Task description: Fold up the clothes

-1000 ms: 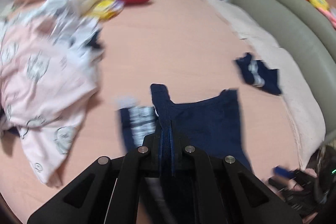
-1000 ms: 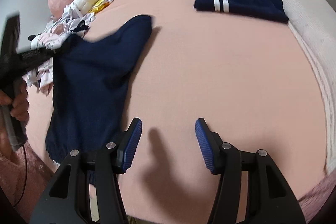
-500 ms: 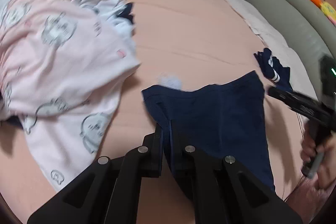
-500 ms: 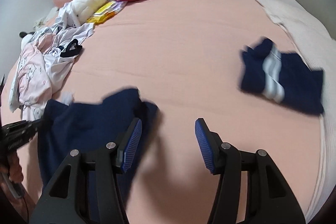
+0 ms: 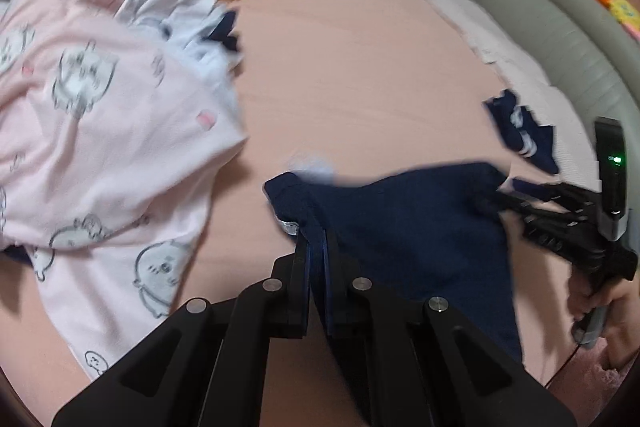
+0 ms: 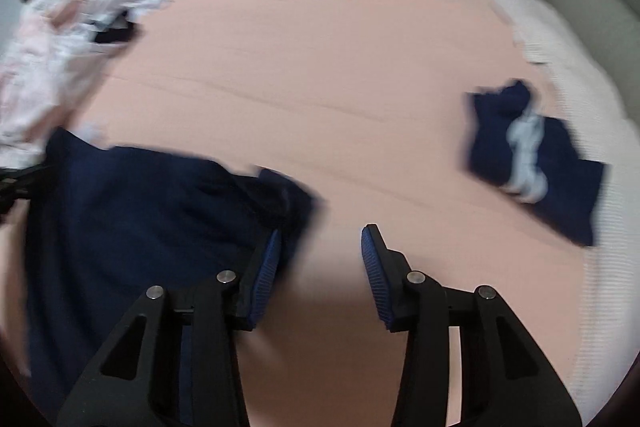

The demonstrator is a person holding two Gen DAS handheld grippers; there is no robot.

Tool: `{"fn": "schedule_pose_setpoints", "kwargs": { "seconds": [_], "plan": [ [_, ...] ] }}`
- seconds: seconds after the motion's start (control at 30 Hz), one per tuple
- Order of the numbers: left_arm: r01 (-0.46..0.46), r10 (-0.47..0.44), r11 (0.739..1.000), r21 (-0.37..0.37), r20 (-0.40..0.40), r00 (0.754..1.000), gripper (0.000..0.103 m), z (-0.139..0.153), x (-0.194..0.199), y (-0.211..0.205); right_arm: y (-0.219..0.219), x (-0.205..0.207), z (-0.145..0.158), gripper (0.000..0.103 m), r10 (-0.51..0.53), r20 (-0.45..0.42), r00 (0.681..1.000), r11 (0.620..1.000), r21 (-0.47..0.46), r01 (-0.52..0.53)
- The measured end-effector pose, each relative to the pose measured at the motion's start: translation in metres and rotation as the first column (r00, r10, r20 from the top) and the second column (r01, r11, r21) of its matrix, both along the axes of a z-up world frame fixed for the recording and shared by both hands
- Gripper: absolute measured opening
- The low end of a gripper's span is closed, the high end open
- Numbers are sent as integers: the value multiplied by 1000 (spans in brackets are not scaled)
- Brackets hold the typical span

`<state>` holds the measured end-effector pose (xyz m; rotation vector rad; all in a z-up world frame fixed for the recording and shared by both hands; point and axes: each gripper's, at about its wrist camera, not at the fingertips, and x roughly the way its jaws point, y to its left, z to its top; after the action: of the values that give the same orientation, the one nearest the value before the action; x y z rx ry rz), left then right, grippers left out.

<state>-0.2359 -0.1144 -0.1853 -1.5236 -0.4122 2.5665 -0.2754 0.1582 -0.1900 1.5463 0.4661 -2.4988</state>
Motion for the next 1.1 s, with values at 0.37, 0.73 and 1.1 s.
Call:
{"fn": "schedule_pose_setpoints", "kwargs": {
  "seconds": [0.37,0.73,1.1],
  "plan": [
    [16,-14,999,29,-70,997,6,16,4,2,7,-5,16,41,53,9,999,988,-148,-51],
    [34,-33,999,15,-43,999,6,8,1,12,-25,20,2,41,142,36,989,979,-155,-135],
    [50,-50,999,3,-11,999,6,-1,-1,16,-23,13,-4,40,207,78,975,978,-19,-206]
  ]
}}
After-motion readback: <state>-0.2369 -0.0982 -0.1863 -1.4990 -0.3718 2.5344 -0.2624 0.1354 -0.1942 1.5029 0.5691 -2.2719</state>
